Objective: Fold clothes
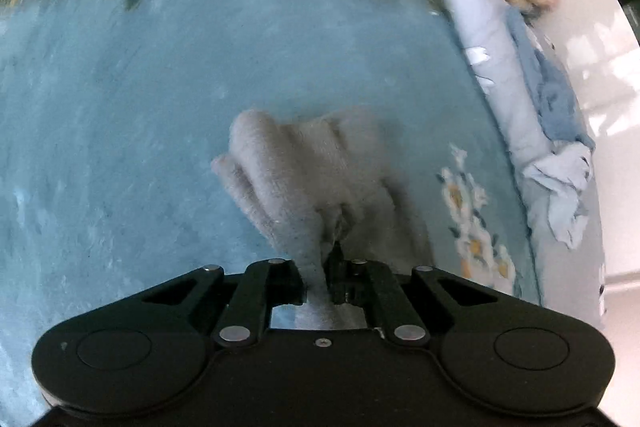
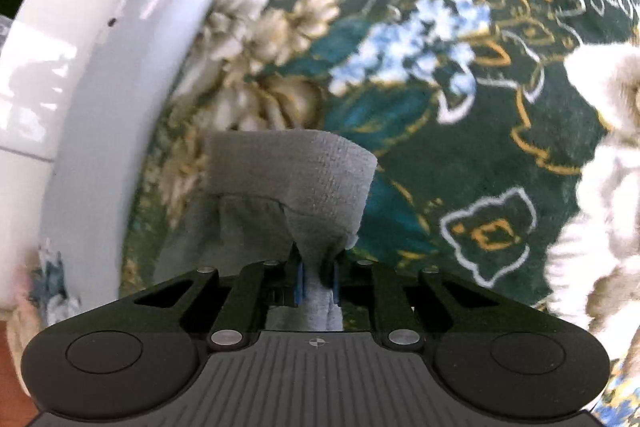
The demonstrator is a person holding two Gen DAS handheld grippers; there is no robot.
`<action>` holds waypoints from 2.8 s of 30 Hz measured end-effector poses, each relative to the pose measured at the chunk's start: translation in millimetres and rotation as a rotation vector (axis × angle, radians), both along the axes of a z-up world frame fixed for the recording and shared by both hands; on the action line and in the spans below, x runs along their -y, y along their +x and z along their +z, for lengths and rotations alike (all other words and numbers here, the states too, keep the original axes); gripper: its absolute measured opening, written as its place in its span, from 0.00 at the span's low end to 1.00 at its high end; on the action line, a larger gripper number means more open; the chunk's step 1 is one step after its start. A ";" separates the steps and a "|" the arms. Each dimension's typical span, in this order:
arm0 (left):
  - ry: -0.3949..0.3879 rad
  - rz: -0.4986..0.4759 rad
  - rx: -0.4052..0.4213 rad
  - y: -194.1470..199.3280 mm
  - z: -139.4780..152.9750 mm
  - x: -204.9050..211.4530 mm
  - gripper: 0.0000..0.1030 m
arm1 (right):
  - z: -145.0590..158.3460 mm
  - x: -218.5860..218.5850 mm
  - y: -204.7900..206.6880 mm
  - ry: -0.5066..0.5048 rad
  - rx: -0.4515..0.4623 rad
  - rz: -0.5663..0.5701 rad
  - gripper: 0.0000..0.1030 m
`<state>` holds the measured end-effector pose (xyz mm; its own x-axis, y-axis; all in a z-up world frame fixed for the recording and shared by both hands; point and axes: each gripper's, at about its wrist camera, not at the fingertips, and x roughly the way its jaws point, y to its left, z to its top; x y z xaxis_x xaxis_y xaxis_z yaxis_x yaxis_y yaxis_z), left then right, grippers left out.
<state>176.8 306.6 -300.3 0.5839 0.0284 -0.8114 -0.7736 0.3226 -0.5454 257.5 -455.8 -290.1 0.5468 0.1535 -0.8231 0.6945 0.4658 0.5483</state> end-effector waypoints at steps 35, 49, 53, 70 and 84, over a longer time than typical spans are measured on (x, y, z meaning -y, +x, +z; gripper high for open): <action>0.701 -0.598 0.131 64.9 150.1 148.4 0.08 | 81.8 -53.5 -20.8 -0.146 0.089 0.358 0.75; 0.938 -1.302 0.180 74.0 89.3 388.5 0.08 | 74.1 -33.6 -24.0 -0.097 0.128 0.404 0.75; 0.920 -1.391 0.094 66.2 56.8 406.9 0.08 | 67.1 -33.3 -24.2 -0.083 0.121 0.420 0.75; 0.632 -1.213 0.082 36.4 90.8 319.3 0.63 | 50.3 -132.3 24.5 0.111 0.131 0.717 0.75; 0.346 -0.733 -0.191 59.5 45.8 201.1 0.61 | -1.8 -188.3 47.0 0.285 -0.085 0.513 0.39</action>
